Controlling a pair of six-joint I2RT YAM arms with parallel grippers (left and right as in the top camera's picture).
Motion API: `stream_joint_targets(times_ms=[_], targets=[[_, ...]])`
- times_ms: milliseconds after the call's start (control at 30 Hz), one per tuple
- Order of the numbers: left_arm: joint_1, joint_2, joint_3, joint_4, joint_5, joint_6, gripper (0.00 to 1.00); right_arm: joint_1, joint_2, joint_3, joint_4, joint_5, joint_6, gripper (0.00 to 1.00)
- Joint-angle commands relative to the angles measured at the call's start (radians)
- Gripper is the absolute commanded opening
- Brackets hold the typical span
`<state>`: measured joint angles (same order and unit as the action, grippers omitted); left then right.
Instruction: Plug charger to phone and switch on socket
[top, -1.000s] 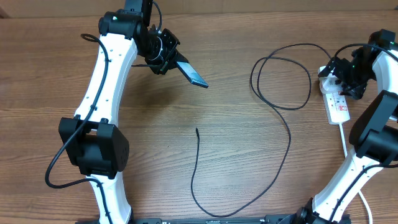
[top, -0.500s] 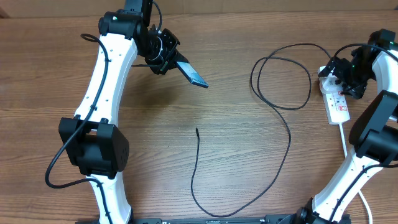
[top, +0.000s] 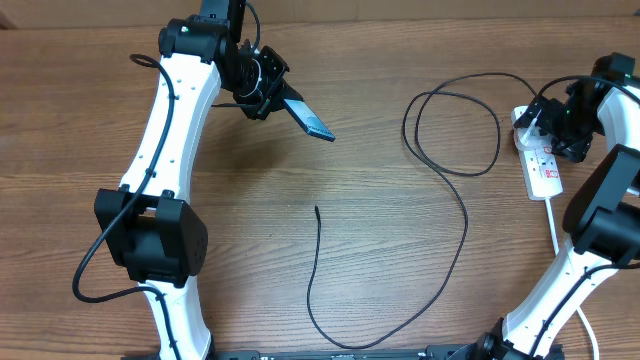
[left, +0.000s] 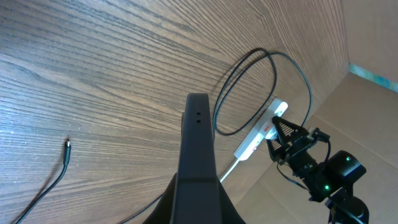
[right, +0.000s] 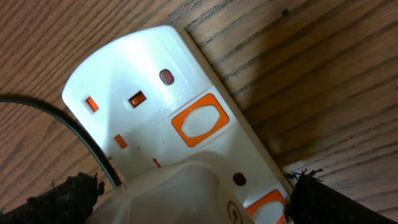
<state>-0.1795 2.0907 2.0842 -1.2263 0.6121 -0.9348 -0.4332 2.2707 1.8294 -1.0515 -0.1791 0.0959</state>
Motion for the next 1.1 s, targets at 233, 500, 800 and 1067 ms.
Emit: stream_joint_targets(times_ms=[233, 500, 800, 1067], targets=[[-0.004, -0.018, 0.014, 0.003, 0.013, 0.012, 0.04, 0.008, 0.019, 0.058, -0.097, -0.047, 0.004, 0.98], [-0.004, -0.018, 0.014, 0.001, 0.013, 0.012, 0.04, 0.008, -0.078, 0.154, -0.193, -0.047, -0.007, 0.98], [-0.004, -0.018, 0.014, 0.008, 0.013, 0.015, 0.04, 0.019, -0.263, 0.154, -0.257, -0.092, -0.024, 0.99], [0.005, -0.018, 0.015, 0.050, 0.017, 0.015, 0.04, 0.148, -0.386, 0.154, -0.317, -0.137, -0.047, 1.00]])
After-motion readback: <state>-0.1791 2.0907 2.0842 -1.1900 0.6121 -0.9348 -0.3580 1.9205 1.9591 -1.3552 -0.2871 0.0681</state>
